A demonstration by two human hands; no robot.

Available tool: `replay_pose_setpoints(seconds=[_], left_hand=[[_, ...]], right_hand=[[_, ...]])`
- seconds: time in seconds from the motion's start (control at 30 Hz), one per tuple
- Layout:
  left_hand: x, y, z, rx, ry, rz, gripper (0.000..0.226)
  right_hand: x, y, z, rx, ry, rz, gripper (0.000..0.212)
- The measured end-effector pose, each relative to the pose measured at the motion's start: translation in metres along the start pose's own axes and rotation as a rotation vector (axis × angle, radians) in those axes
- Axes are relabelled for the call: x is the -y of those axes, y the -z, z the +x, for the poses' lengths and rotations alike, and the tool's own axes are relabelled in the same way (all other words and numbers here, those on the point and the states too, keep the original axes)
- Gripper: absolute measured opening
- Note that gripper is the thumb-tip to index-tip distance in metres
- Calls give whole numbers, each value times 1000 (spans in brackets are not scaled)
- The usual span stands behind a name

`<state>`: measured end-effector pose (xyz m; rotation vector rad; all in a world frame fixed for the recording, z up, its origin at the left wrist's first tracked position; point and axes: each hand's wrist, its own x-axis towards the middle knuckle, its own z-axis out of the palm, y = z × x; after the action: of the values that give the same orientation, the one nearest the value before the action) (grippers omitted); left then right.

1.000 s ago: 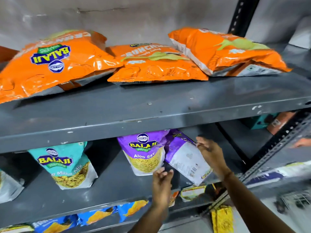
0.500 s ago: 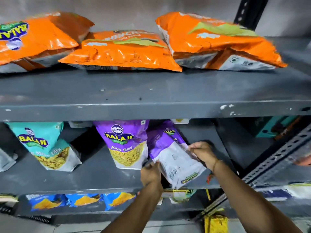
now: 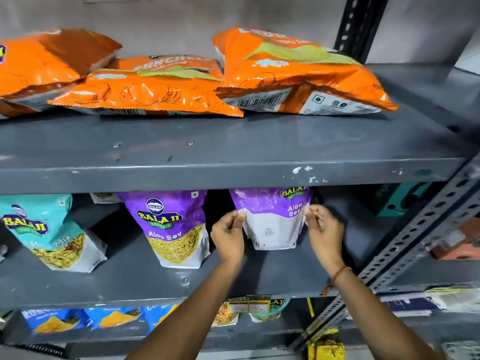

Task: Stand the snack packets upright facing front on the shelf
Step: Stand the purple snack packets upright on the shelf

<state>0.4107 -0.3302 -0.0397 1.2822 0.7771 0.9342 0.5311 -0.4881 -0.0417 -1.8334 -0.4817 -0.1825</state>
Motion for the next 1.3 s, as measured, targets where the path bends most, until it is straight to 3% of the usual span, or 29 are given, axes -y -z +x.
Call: replay_pose_setpoints(seconds=[0.27,0.37,0.43,0.57,0.67,0.73,0.8,0.93,1.07,1.17,1.3], left_hand=[[34,6,6,112,-87,363,16],[32,10,-1,103,-107,385,12],[31,17,-17,81,-185,444,14],[35,25,-71,138,-305,482,19],[39,22,-104,320,-392,535,17],[40,22,-107,400,-450,556,16],[37,20,-96,361,-469,537,19],[22,-1,-52,277,-318,410,41],[14,-21,-8,468,86,219,99],[20,-21,8,592,129,213,87],[31,-16,10,538,58,262,58]], right_hand=[[-18,-2,-15,25,-131,41,20],[-5,0,-39,-75,-64,75,25],[1,1,-61,-22,1,84,25],[5,-7,-93,173,9,0,57],[5,-10,-97,164,-51,-20,75],[2,-5,-91,158,-102,20,68],[-4,2,-84,189,-144,46,60],[-10,14,-63,248,-298,241,36],[-13,21,-33,284,-421,332,21],[-15,18,-16,307,-414,326,19],[-18,13,-15,357,-430,311,33]])
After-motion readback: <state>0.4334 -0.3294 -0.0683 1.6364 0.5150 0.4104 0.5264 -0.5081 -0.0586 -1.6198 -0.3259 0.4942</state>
